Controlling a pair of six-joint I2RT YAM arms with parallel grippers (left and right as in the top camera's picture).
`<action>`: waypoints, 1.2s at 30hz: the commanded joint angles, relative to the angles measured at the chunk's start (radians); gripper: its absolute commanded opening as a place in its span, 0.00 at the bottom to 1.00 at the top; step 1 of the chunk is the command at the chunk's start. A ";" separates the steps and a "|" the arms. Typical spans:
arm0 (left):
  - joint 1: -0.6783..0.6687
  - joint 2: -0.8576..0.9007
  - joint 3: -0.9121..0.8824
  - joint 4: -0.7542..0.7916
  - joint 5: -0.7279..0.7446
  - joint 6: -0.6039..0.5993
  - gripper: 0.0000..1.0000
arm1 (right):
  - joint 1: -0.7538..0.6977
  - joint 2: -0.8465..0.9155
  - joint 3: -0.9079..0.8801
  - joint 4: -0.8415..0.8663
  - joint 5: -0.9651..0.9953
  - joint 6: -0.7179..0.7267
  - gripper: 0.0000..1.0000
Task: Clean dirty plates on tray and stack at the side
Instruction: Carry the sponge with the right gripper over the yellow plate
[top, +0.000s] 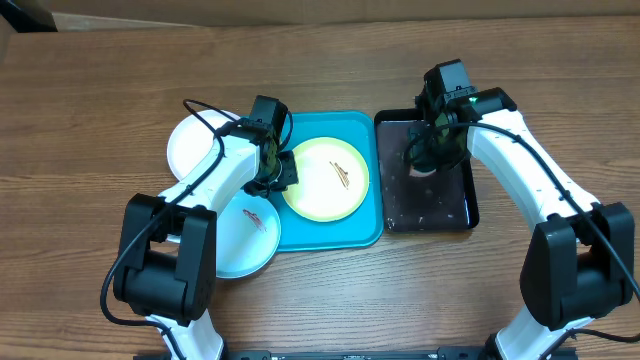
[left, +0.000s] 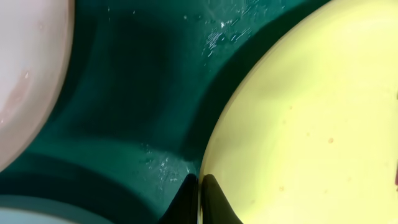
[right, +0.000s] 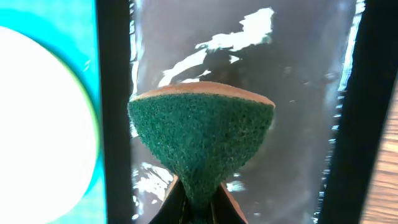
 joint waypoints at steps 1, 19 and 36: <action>0.019 0.005 0.019 0.008 0.006 0.027 0.04 | 0.005 -0.017 0.021 -0.013 -0.062 0.003 0.04; 0.048 0.005 0.019 -0.001 0.033 0.008 0.04 | 0.026 -0.017 0.002 -0.033 0.087 0.134 0.04; 0.047 0.005 0.019 -0.005 0.033 0.023 0.04 | 0.048 -0.017 0.058 -0.054 0.070 0.064 0.04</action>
